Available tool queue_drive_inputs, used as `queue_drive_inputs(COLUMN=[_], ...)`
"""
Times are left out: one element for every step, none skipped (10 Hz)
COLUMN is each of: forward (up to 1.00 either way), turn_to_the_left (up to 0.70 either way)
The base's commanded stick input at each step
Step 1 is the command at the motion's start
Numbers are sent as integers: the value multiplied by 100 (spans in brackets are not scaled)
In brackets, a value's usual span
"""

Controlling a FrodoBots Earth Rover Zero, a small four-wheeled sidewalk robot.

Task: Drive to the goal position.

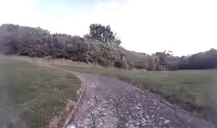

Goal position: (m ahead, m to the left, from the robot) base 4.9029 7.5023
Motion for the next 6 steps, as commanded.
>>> queue_drive_inputs(forward=[70,70,70,70,70,70], turn_to_the_left=[2,2,2,1,0,0])
